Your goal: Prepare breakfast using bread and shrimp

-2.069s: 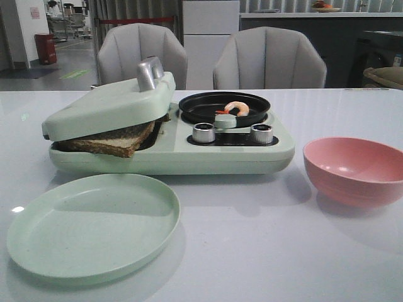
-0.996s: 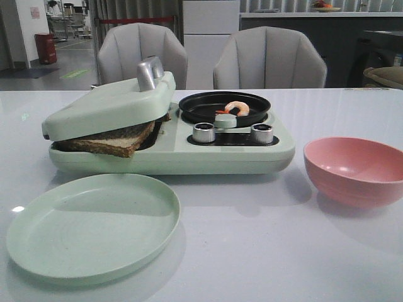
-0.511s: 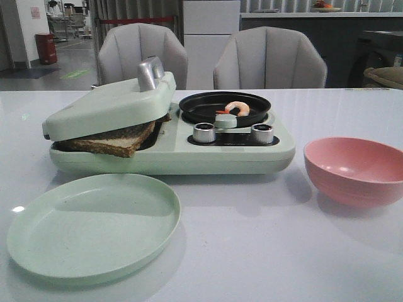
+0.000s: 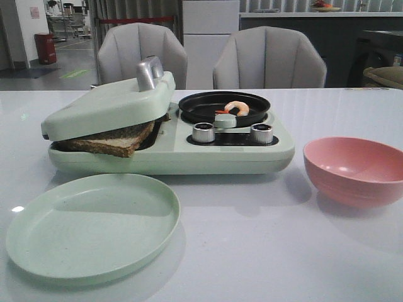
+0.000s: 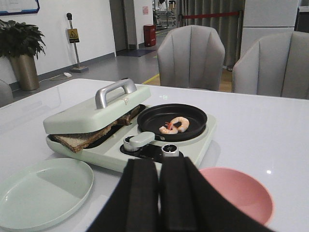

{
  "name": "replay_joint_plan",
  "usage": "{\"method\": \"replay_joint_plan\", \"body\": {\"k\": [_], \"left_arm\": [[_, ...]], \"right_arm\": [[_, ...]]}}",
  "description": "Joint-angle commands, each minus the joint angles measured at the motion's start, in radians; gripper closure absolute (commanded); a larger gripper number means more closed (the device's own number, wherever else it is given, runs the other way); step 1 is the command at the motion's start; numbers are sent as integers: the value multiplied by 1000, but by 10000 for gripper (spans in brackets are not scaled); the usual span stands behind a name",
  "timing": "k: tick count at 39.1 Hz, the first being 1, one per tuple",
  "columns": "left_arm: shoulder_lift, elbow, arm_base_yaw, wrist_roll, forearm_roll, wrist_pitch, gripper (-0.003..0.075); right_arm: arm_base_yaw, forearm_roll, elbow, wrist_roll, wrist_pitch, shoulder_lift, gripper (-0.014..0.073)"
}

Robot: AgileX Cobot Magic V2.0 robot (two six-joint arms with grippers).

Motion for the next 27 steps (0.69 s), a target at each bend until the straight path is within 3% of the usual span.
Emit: {"method": "replay_joint_plan", "body": {"k": [1, 27], "left_arm": [[-50, 14, 0, -24, 4, -129, 606], [-45, 37, 0, -25, -3, -146, 606]], "right_arm": [[-1, 3, -26, -9, -72, 11, 419], [-1, 3, -26, -9, -74, 12, 419]]}}
